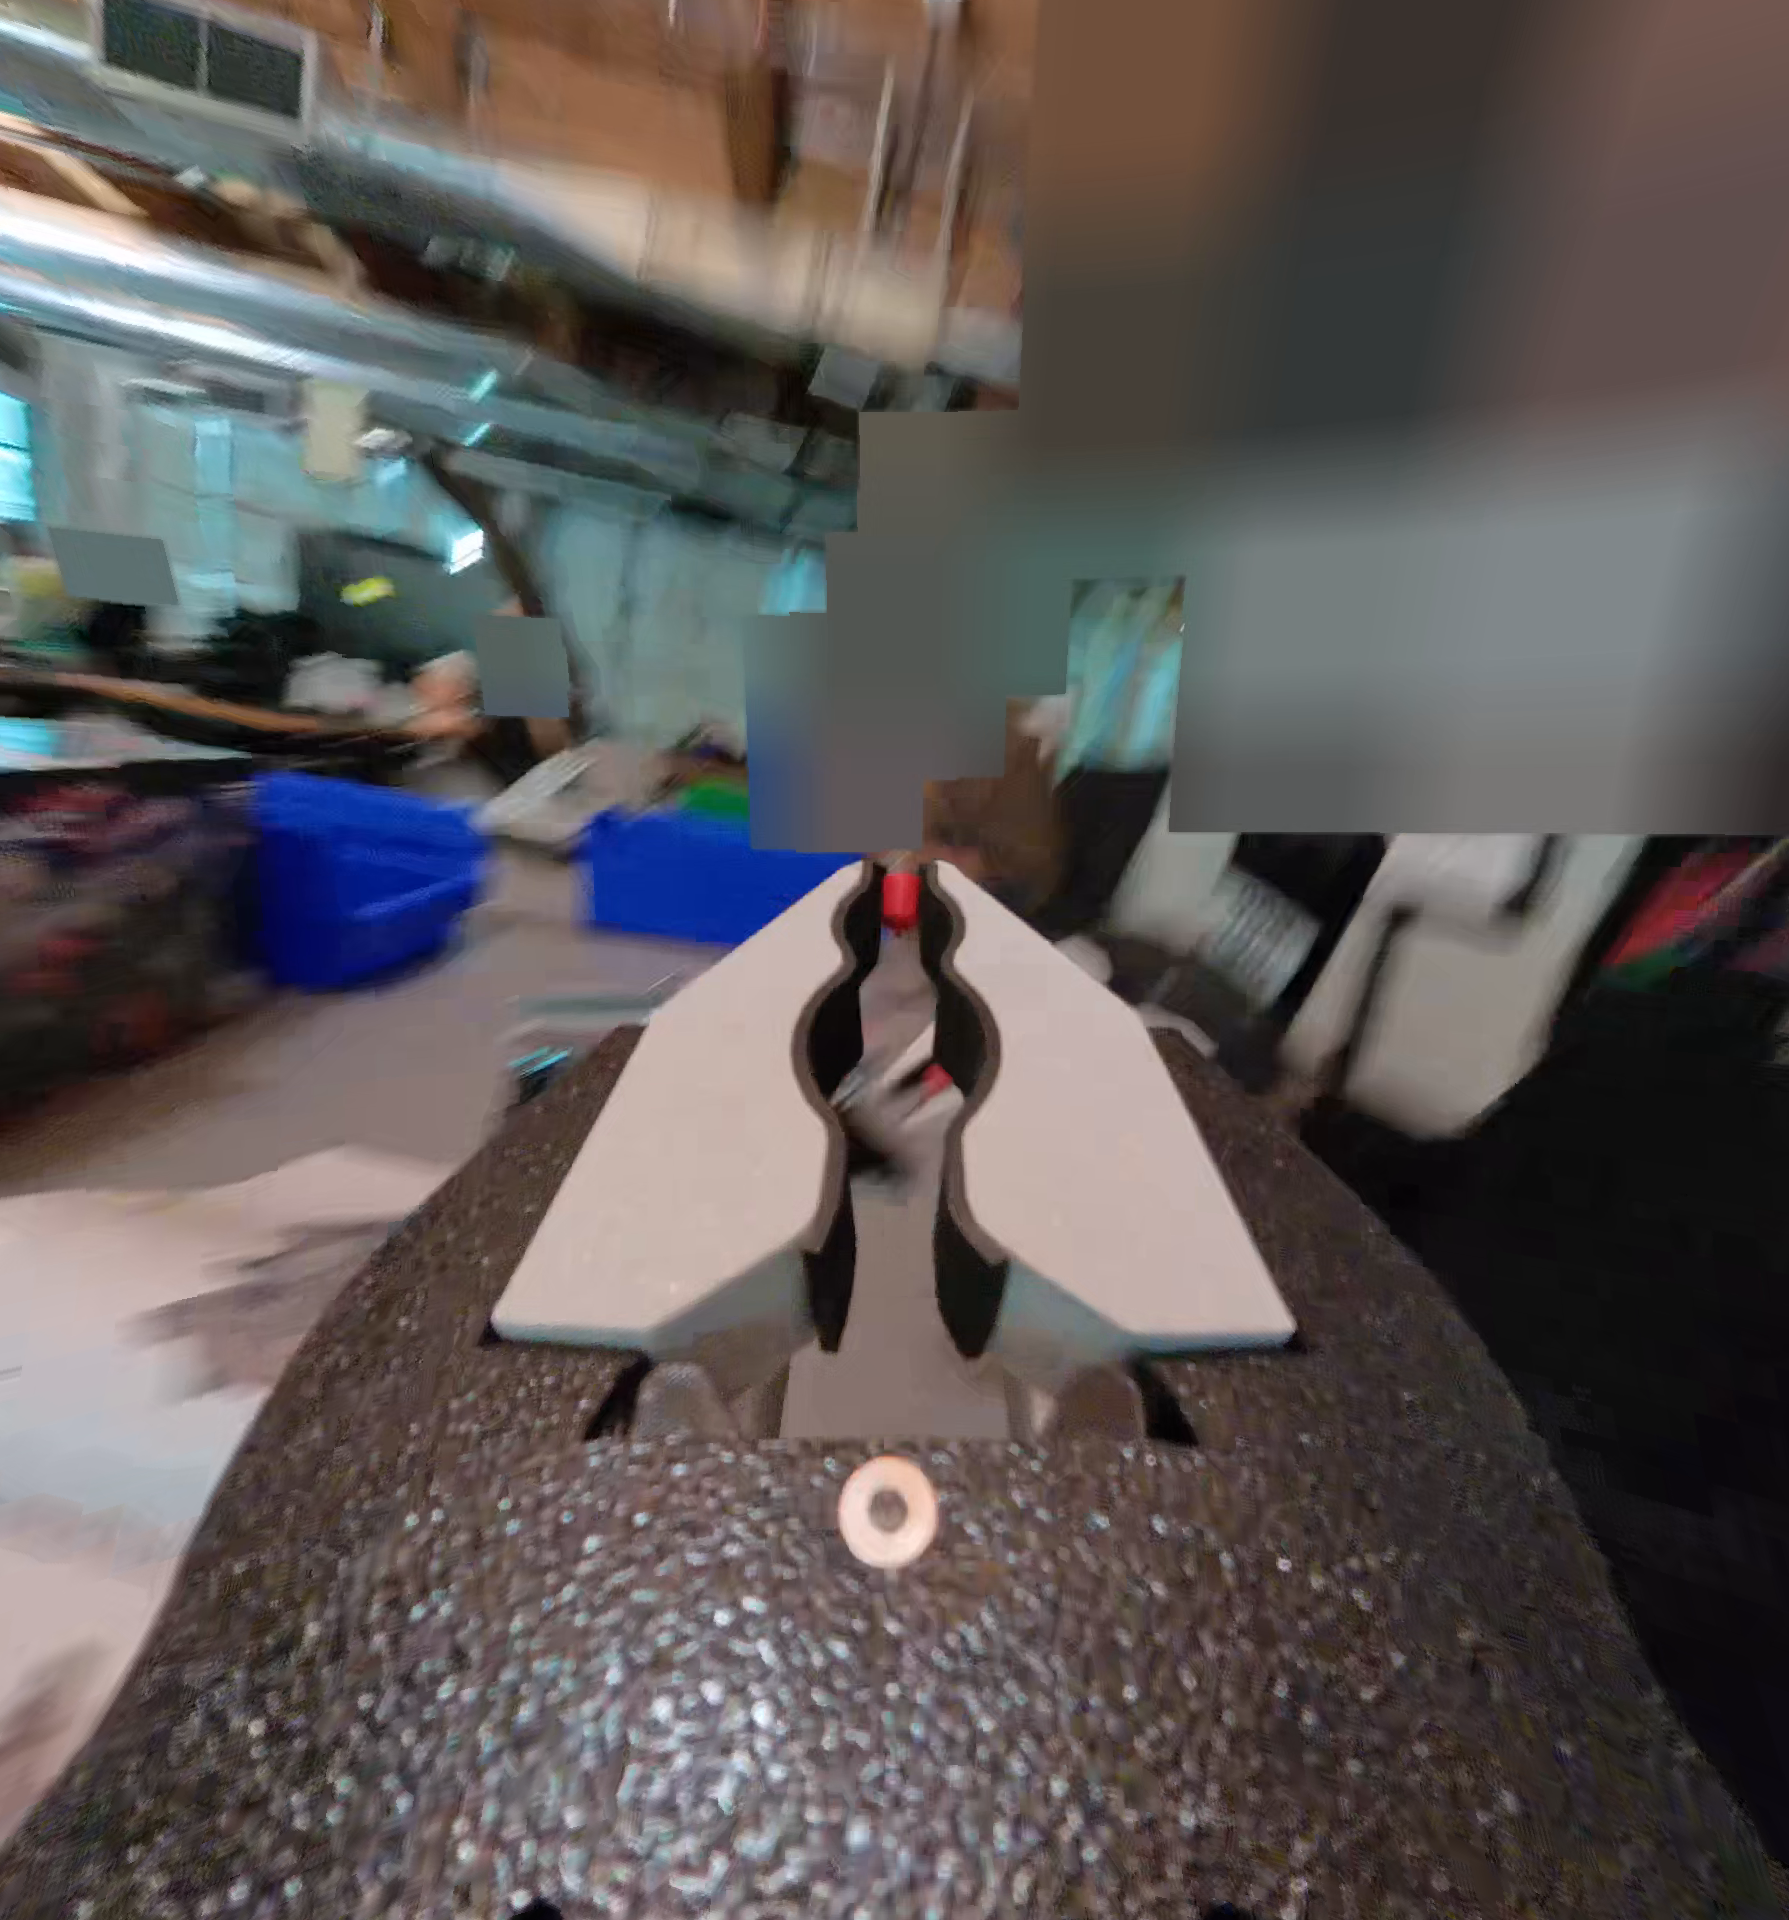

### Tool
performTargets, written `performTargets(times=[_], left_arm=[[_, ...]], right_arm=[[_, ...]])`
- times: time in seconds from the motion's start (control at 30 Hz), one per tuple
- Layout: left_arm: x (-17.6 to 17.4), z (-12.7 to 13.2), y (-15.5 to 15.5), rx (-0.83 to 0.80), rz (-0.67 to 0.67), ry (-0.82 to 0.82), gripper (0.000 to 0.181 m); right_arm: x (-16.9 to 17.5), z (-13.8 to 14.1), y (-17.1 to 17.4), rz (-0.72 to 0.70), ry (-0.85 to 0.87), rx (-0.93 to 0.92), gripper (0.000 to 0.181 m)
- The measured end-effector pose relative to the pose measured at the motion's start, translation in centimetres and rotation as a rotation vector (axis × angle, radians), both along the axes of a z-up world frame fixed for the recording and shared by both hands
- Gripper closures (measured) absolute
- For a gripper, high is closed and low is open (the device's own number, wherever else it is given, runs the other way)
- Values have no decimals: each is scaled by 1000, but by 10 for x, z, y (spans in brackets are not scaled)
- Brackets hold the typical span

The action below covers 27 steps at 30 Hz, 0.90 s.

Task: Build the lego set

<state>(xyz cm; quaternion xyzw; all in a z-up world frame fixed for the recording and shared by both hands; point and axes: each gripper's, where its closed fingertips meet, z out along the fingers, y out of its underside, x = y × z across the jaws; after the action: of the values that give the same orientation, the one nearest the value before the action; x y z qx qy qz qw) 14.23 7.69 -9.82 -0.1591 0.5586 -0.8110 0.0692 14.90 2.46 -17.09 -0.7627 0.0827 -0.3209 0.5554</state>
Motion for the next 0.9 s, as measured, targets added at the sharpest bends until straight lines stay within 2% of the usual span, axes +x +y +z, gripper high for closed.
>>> performTargets(times=[0.03, 0.1, 0.2, 0.37, 0.57, 0.9], left_arm=[[0, -7, -3, 87, 40, -43, 176], [-9, -3, -13, 36, -55, 33, 176], [-14, -2, -29, -54, -110, 132, 176], [7, -18, -35, -245, -33, 394, 176], [13, -24, -38, -257, 52, 377, 176], [17, -32, -35, -249, 72, 382, 176]], right_arm=[[-7, 13, 5, 40, 64, 94, 174], [0, 19, 7, -39, -61, -39, 174], [9, 18, 11, -99, -162, -86, 173], [16, 29, 11, -222, -332, -122, 173], [16, 24, 16, -221, -305, -121, 173], [20, 28, 20, -264, -290, -142, 173]])
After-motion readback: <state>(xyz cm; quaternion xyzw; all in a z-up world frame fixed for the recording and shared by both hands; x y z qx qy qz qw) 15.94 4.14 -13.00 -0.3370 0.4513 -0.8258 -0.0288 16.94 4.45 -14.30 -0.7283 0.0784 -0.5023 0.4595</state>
